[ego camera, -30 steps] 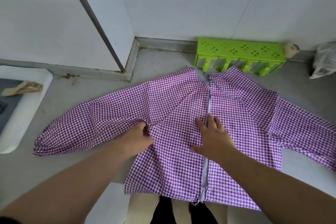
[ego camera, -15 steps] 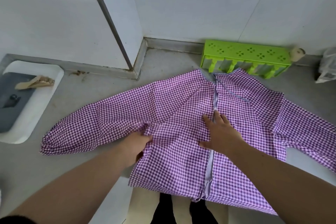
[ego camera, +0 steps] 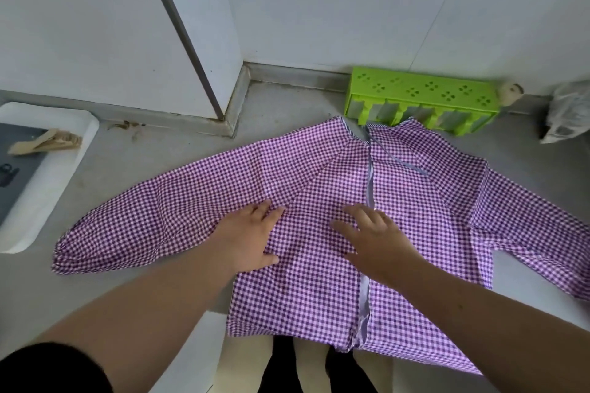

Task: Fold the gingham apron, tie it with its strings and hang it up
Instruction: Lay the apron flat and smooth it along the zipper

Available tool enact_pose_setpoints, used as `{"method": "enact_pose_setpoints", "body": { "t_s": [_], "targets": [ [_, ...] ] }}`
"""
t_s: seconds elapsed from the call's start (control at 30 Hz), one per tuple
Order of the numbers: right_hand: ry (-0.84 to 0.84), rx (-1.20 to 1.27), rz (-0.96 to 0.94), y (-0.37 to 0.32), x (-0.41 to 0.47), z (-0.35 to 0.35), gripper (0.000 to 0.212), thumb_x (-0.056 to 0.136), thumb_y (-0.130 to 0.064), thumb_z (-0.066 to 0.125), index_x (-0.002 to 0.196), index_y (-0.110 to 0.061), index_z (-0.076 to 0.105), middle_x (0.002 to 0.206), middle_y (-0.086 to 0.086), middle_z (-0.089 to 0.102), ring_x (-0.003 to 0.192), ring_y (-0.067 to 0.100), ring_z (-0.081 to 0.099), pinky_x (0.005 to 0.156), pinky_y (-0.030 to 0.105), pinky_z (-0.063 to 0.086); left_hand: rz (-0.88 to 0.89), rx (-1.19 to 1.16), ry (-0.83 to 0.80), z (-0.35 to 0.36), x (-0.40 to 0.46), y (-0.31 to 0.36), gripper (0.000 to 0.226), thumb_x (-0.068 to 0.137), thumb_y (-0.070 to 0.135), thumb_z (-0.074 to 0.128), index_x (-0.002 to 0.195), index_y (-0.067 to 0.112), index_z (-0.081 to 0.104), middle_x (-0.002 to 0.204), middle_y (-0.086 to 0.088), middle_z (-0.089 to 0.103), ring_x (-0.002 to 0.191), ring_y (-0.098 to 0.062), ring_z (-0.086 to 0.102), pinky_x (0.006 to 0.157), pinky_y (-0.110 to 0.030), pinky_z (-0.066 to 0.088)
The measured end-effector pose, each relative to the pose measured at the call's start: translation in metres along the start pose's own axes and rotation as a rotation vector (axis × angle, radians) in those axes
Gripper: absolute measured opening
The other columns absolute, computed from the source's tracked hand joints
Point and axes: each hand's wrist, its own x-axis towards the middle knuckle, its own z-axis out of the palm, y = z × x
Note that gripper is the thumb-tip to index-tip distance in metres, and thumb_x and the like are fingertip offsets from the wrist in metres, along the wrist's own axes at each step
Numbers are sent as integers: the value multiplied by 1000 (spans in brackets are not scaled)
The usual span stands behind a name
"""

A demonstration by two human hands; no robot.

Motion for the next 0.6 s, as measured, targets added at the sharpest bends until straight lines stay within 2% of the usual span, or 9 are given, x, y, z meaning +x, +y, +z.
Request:
{"method": "enact_pose_setpoints", "body": {
  "t_s": [0.03, 0.1, 0.2, 0.3, 0.4, 0.5, 0.6],
  "targets": [
    [30, -36, -104, -3, -3, 3, 66, 79, -51, 75, 139, -37, 54, 151, 4, 48, 140, 29, 45, 112, 53, 43, -22, 34, -30, -1, 3, 1, 119, 84, 82, 55, 165, 29, -13, 176, -10, -5, 161, -32, 12, 128, -50, 22],
    [38, -119, -313, -8, -10, 9, 56, 75, -49, 79, 127, -32, 64, 136, 2, 60, 127, 28, 57, 105, 48, 50, -54, 91, -63, -4, 6, 3, 130, 79, 84, 62, 165, 25, -15, 174, -17, -9, 160, -38, 11, 128, -51, 21],
    [-67, -140, -494, -10, -20, 9, 58, 80, -52, 75, 131, -31, 60, 137, 0, 59, 129, 25, 53, 110, 46, 46, -74, 137, -85, -8, 12, 5, 136, 75, 85, 66, 165, 23, -16, 173, -22, -13, 160, -42, 8, 129, -51, 17],
    [-181, -148, -558, -7, -26, 8, 61, 79, -56, 74, 133, -32, 57, 142, 1, 54, 134, 27, 45, 113, 47, 40, -74, 157, -102, -12, 14, 7, 141, 73, 84, 69, 165, 22, -18, 172, -26, -14, 160, -43, 4, 128, -51, 13],
    [-213, -223, -605, -6, -26, 11, 43, 81, -45, 78, 120, -32, 63, 136, -1, 56, 133, 27, 47, 112, 47, 41, -79, 182, -115, -17, 17, 10, 145, 70, 85, 70, 164, 22, -20, 171, -30, -11, 159, -45, 6, 128, -51, 14],
    [-205, -275, -645, -8, -25, 17, 31, 78, -37, 79, 104, -29, 65, 122, -4, 60, 120, 24, 52, 108, 47, 43, -89, 212, -139, -22, 22, 14, 149, 66, 91, 67, 163, 21, -22, 169, -33, -10, 158, -47, 10, 128, -52, 18],
    [-143, -259, -663, -9, -26, 19, 31, 77, -35, 79, 104, -28, 66, 117, -5, 62, 114, 23, 55, 108, 44, 43, -93, 215, -153, -27, 25, 17, 146, 66, 95, 62, 163, 26, -22, 169, -34, -5, 157, -47, 15, 127, -52, 25]
  ]
}}
